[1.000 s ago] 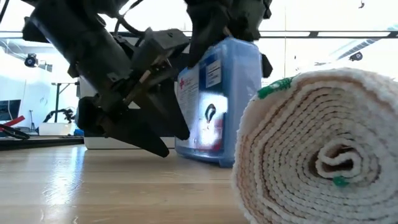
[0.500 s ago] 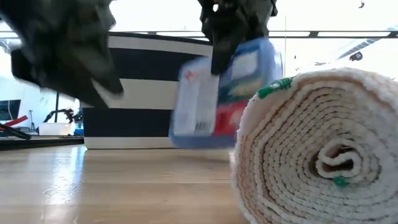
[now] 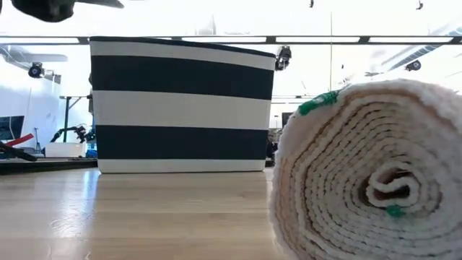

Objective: Pick & place medical supplies in basket/bin
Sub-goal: Put the first aid kit into the blue bin, then put the brown bandage into the blue bin

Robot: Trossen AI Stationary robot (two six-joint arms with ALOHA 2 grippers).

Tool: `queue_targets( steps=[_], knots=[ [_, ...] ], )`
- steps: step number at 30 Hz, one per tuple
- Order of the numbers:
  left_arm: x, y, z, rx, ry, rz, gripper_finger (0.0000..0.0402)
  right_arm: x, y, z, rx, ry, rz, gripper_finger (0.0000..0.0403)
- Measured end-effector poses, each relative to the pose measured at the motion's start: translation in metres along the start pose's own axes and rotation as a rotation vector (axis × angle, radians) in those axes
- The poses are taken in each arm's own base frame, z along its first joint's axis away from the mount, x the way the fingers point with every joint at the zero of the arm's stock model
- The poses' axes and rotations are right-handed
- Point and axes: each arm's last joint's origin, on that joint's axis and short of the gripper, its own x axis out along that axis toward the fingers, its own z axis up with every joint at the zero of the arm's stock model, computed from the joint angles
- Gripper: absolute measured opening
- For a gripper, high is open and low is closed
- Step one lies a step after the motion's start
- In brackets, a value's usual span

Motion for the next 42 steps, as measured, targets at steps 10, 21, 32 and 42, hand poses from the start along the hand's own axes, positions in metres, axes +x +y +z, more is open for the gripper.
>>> queue_targets(
  steps=[10, 21, 32, 42],
  knots=[
    [0.001, 0.001, -0.001, 0.040, -0.056, 0.021, 0.0198, 0.121, -0.089, 0.001, 0.244, 0.493, 0.103, 0.0281],
    [0.007, -0.001, -0.009, 0.069, -0.002, 0.019, 0.0198, 0.001, -0.048, -0.015, -0.171, 0.680, -0.432, 0.0316],
    [0.007, -0.004, -0.012, 0.191, 0.125, -0.041, 0.0198, -0.071, 0.045, -0.222, -1.063, 1.092, 0.023, 0.0304],
    [0.007, -0.004, -0.014, 0.196, 0.157, -0.050, 0.0198, -0.056, 0.051, -0.374, -1.251, 1.173, 0.299, 0.0330]
  ],
)
